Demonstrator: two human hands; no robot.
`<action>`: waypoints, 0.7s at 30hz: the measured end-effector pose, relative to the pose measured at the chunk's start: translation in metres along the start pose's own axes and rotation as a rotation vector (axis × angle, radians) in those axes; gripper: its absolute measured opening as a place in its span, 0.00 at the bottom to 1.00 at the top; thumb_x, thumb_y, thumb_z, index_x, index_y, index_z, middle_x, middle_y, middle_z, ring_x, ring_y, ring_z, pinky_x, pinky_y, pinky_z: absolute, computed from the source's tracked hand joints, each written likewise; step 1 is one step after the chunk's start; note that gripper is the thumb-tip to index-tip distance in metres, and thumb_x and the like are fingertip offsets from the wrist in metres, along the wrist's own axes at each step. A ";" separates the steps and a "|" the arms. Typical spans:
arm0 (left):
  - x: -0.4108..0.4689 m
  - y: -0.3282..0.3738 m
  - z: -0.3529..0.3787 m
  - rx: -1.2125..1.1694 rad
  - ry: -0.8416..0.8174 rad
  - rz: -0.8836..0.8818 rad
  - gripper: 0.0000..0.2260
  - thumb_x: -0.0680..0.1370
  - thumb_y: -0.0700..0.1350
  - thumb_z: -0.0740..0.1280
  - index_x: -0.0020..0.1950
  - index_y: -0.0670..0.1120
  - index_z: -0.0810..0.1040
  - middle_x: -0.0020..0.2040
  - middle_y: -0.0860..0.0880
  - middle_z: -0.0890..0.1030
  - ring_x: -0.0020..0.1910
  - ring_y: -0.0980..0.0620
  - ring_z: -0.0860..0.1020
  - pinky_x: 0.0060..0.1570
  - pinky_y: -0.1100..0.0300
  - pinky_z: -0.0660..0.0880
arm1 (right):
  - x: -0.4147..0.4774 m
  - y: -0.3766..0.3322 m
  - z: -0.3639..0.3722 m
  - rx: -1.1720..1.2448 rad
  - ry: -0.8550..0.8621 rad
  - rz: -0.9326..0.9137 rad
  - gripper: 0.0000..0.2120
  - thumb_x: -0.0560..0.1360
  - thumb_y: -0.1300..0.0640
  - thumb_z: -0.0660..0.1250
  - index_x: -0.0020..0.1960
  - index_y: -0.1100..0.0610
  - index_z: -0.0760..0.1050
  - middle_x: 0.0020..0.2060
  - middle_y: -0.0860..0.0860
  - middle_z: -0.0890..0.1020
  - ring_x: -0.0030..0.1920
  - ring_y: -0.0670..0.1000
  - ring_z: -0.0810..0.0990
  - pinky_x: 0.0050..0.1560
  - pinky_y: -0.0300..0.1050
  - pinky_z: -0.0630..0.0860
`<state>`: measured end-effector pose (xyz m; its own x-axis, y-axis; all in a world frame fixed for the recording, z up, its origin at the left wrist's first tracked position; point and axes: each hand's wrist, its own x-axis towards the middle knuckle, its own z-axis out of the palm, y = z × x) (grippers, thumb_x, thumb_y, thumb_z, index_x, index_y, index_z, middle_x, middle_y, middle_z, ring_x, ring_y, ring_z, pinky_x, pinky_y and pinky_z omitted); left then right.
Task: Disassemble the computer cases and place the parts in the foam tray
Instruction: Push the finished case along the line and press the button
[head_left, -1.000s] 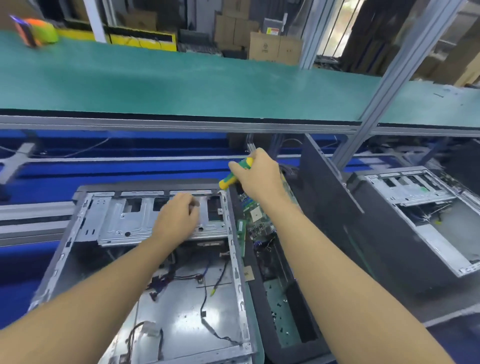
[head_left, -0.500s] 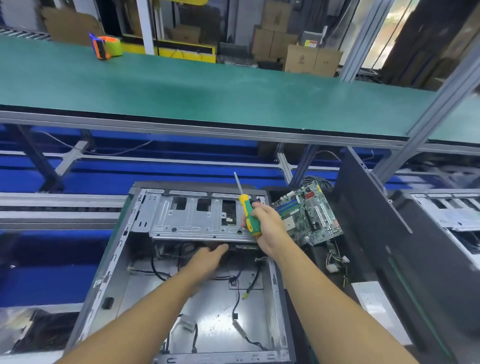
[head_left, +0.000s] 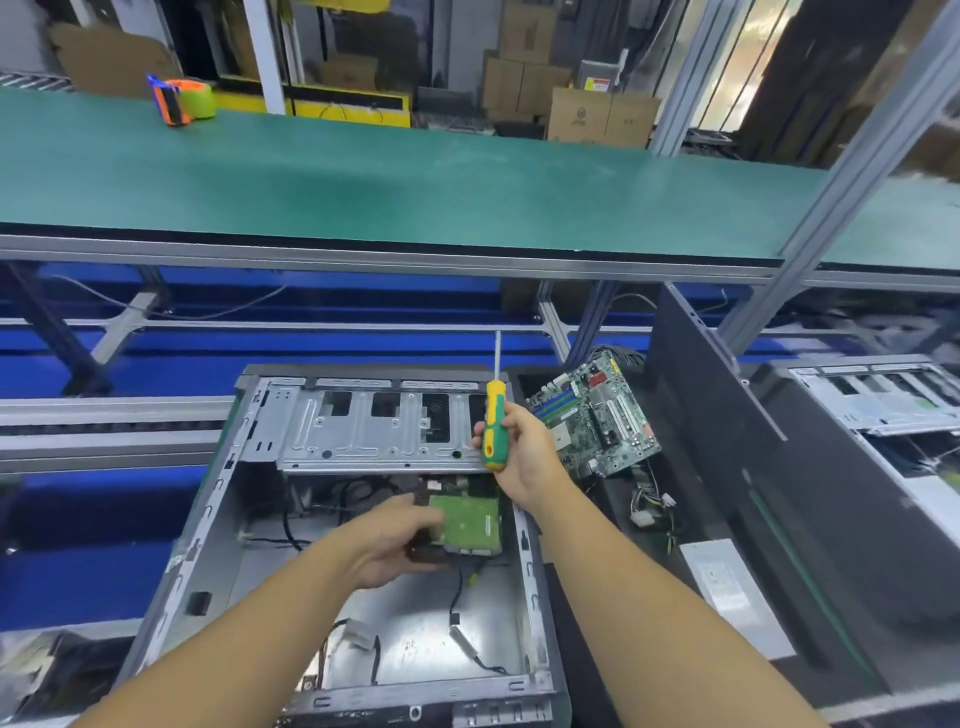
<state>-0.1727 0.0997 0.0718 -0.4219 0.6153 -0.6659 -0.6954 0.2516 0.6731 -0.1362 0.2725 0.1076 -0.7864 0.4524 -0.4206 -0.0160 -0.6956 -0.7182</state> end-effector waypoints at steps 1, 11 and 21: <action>-0.008 0.001 -0.006 0.038 -0.050 -0.053 0.11 0.72 0.29 0.62 0.51 0.39 0.74 0.44 0.40 0.83 0.43 0.43 0.85 0.44 0.48 0.82 | -0.001 -0.001 0.000 0.011 -0.010 0.009 0.13 0.77 0.67 0.51 0.57 0.63 0.72 0.37 0.58 0.73 0.36 0.54 0.75 0.36 0.47 0.76; -0.084 0.059 -0.047 0.413 -0.200 -0.001 0.25 0.67 0.32 0.62 0.65 0.36 0.72 0.49 0.42 0.82 0.50 0.43 0.82 0.50 0.47 0.82 | 0.002 -0.014 -0.002 -0.260 -0.162 -0.001 0.07 0.64 0.58 0.66 0.41 0.54 0.70 0.35 0.52 0.73 0.26 0.49 0.68 0.26 0.42 0.67; -0.040 0.054 0.054 0.180 -0.035 0.273 0.13 0.77 0.27 0.60 0.59 0.39 0.74 0.45 0.42 0.85 0.40 0.50 0.85 0.37 0.58 0.81 | -0.022 -0.068 -0.063 -0.760 -0.194 -0.077 0.28 0.66 0.41 0.77 0.58 0.53 0.74 0.42 0.54 0.80 0.28 0.48 0.76 0.27 0.43 0.75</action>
<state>-0.1619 0.1284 0.1519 -0.5561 0.7028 -0.4437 -0.4439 0.2003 0.8734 -0.0789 0.3447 0.1305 -0.8950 0.3301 -0.2999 0.2964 -0.0622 -0.9530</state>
